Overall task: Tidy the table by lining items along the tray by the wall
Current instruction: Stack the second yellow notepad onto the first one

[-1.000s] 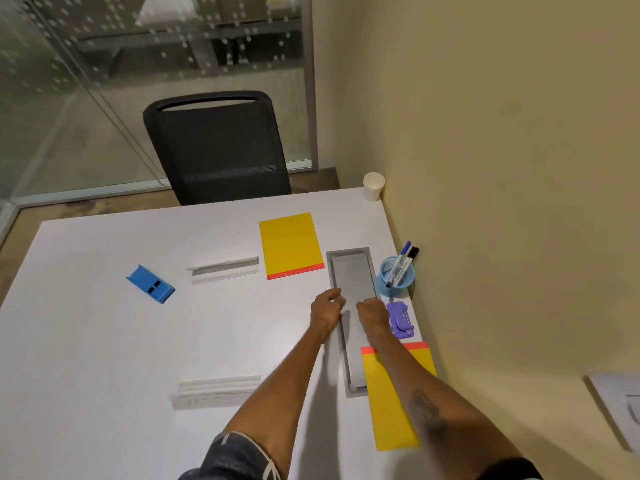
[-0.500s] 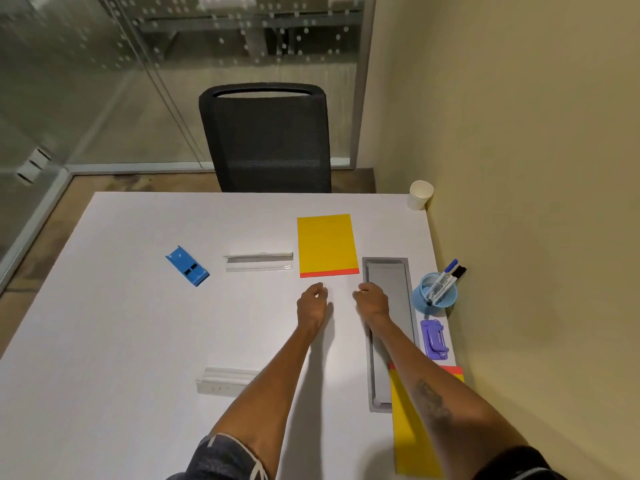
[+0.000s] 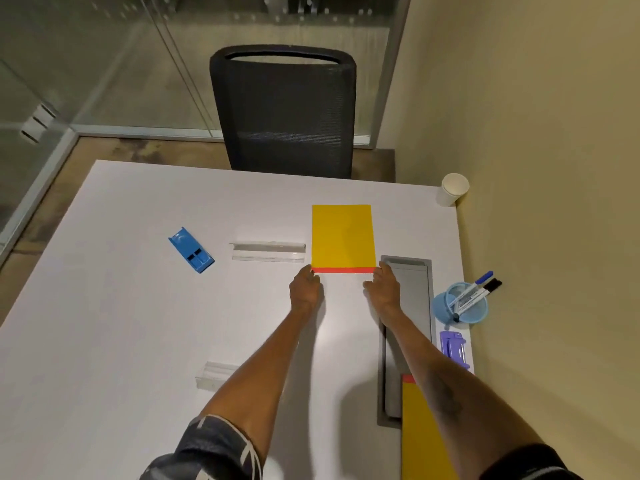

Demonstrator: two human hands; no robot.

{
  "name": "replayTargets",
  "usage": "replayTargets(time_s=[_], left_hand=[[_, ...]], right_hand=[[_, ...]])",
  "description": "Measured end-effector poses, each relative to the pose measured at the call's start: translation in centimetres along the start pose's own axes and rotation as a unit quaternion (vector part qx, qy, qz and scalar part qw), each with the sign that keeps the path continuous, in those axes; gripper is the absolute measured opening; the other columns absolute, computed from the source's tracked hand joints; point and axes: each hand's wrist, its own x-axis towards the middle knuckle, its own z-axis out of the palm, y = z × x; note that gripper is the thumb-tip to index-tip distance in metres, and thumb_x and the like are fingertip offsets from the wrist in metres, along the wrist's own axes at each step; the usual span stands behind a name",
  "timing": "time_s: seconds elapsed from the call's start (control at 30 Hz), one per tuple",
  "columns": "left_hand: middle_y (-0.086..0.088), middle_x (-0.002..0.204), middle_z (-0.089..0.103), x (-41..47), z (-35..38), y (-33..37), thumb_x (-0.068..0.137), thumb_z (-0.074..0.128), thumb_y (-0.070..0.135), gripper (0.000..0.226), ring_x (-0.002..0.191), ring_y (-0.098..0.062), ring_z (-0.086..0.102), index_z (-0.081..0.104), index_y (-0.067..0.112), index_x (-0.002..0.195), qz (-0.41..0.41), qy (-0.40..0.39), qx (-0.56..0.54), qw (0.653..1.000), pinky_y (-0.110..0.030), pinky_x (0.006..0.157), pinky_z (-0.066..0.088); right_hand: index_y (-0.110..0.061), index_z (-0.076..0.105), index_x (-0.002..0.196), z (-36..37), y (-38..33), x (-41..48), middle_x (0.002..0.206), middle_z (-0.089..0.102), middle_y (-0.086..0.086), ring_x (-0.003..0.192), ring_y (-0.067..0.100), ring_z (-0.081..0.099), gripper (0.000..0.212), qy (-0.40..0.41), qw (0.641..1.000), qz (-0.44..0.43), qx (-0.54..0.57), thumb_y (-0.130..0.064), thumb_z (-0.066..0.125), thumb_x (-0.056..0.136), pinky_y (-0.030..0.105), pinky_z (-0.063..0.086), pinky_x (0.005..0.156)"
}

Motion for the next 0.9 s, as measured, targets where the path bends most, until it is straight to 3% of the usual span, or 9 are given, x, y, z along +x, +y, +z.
replayTargets(time_s=[0.07,0.2,0.33,0.4,0.47,0.53,0.6,0.73,0.9], left_hand=[[-0.013,0.152,0.047,0.9,0.0,-0.4,0.103,0.04,0.008,0.044,0.14,-0.029,0.045,0.044,0.003,0.147,-0.012,0.001,0.0,1.0,-0.026,0.113,0.035],[-0.028,0.147,0.045,2.0,0.3,-1.0,0.101,0.033,0.001,0.042,0.139,-0.042,0.04,0.04,-0.013,0.14,-0.022,0.006,0.029,0.999,-0.045,0.117,0.03],[-0.033,0.137,0.05,3.2,1.0,-1.8,0.097,0.034,-0.001,0.039,0.132,-0.046,0.045,0.043,-0.017,0.132,-0.029,0.009,0.047,0.998,-0.05,0.112,0.035],[-0.029,0.103,0.063,3.7,1.3,-2.1,0.095,0.036,-0.003,0.024,0.104,-0.044,0.06,0.054,-0.013,0.106,-0.03,0.016,0.047,0.998,-0.043,0.09,0.048],[-0.014,0.077,0.055,3.9,1.4,-2.4,0.093,0.036,-0.004,0.017,0.082,-0.032,0.053,0.049,-0.001,0.083,-0.02,0.026,0.052,0.998,-0.032,0.073,0.041],[-0.02,0.101,0.068,3.7,1.4,-2.0,0.097,0.037,-0.001,0.026,0.099,-0.039,0.062,0.061,-0.006,0.107,-0.018,0.017,0.056,0.998,-0.036,0.086,0.048],[-0.023,0.122,0.066,3.7,1.3,-1.7,0.1,0.037,0.004,0.036,0.114,-0.039,0.062,0.056,-0.004,0.13,-0.003,0.005,0.068,0.998,-0.037,0.093,0.049],[-0.023,0.131,0.062,3.5,1.6,-1.6,0.101,0.038,0.007,0.04,0.121,-0.039,0.059,0.051,-0.004,0.137,0.016,-0.003,0.094,0.995,-0.044,0.105,0.045],[-0.014,0.142,0.057,3.2,1.6,-1.5,0.099,0.043,0.01,0.047,0.131,-0.033,0.055,0.046,0.003,0.146,0.017,0.007,0.072,0.997,-0.041,0.114,0.042]], right_hand=[[-0.014,0.023,0.155,0.0,0.0,0.8,0.154,0.042,0.011,0.139,0.031,0.045,0.068,-0.007,1.0,0.012,0.009,-0.004,0.056,0.096,0.042,0.04,0.115],[-0.016,0.017,0.157,0.5,0.0,2.0,0.158,0.037,0.008,0.139,0.029,0.045,0.074,-0.019,0.999,0.027,-0.006,-0.001,0.054,0.095,0.036,0.04,0.112],[-0.016,0.015,0.158,1.0,0.2,2.8,0.161,0.03,0.006,0.143,0.029,0.04,0.076,-0.025,0.999,0.038,-0.025,-0.002,0.054,0.095,0.037,0.038,0.116],[-0.015,0.018,0.157,1.2,0.3,3.1,0.158,0.034,0.007,0.14,0.031,0.044,0.075,-0.025,0.998,0.049,-0.029,-0.003,0.055,0.094,0.042,0.041,0.115],[-0.013,0.025,0.154,1.4,0.5,3.4,0.151,0.044,0.011,0.131,0.033,0.053,0.07,-0.021,0.998,0.051,-0.029,-0.003,0.057,0.092,0.045,0.046,0.109],[-0.012,0.034,0.149,1.4,0.6,3.6,0.143,0.053,0.013,0.123,0.034,0.059,0.063,-0.016,0.998,0.048,-0.027,-0.003,0.057,0.092,0.047,0.051,0.104],[-0.011,0.037,0.147,1.5,0.6,3.7,0.141,0.055,0.013,0.121,0.034,0.061,0.059,-0.008,0.999,0.044,-0.024,-0.003,0.058,0.092,0.046,0.052,0.103],[-0.008,0.043,0.141,1.7,0.7,3.8,0.136,0.058,0.013,0.108,0.025,0.063,0.05,0.012,0.999,0.036,-0.006,-0.003,0.057,0.094,0.035,0.053,0.093],[-0.008,0.056,0.101,1.7,0.8,4.5,0.101,0.061,0.014,0.088,0.021,0.053,0.018,0.035,0.998,0.04,0.04,0.003,0.059,0.087,0.031,0.043,0.074]])
